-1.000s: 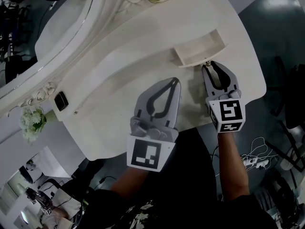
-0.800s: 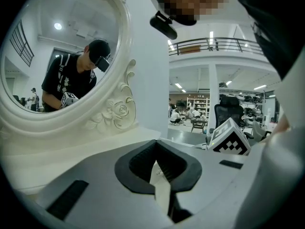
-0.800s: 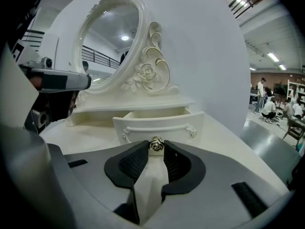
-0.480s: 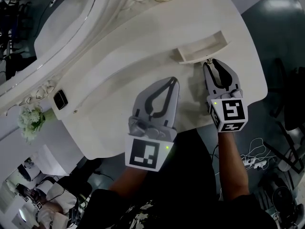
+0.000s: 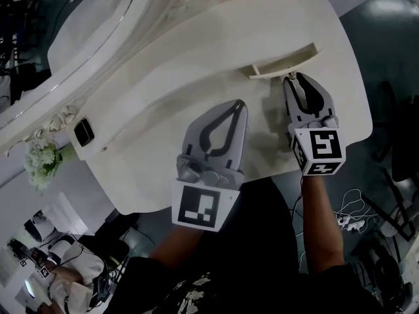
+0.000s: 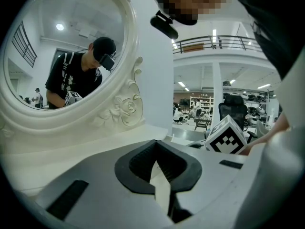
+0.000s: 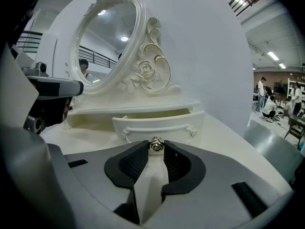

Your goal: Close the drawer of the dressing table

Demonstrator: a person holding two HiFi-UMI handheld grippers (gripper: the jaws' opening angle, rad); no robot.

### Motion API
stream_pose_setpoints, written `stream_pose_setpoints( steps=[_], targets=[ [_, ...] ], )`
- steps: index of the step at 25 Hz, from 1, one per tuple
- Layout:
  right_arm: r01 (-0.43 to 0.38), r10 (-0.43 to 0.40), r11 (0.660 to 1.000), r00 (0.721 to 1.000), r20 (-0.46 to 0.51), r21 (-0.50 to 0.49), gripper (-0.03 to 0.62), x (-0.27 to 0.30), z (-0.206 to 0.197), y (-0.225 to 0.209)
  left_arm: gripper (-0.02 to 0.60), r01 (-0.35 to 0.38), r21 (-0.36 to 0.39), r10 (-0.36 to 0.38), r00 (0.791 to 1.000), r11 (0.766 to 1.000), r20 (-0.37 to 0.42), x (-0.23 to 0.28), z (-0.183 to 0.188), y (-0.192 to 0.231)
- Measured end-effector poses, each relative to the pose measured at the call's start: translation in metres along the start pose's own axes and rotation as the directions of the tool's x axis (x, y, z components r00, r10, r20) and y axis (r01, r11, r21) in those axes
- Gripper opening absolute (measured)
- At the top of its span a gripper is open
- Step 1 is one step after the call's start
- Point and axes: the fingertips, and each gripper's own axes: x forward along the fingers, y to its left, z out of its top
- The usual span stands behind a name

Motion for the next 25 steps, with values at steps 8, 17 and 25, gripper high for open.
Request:
stream_pose_setpoints(
  steps=[8, 17, 25],
  targets=[
    [-0.012, 0.012, 1.0, 1.0, 0.002, 0.002, 0.094, 0.012, 0.007, 0.001, 0.002, -0.012, -0.001, 0.012, 1.0, 1.0, -0.011, 0.001, -0.004, 0.007],
    [-0.018, 0.019, 1.0, 1.0, 0.014, -0.014, 0.094, 0.028, 0.014, 0.0, 0.002, -0.024, -0.01, 0.024, 1.0, 1.0, -0.018, 0.002, -0.006, 0.008],
    [-0.017, 0.017, 1.0, 1.0, 0.014, -0.024, 0.094, 0.034, 0.017, 0.0, 0.002, -0.032, -0.006, 0.032, 0.999, 0.999, -0.032, -0.002, -0.009, 0.011]
  ],
)
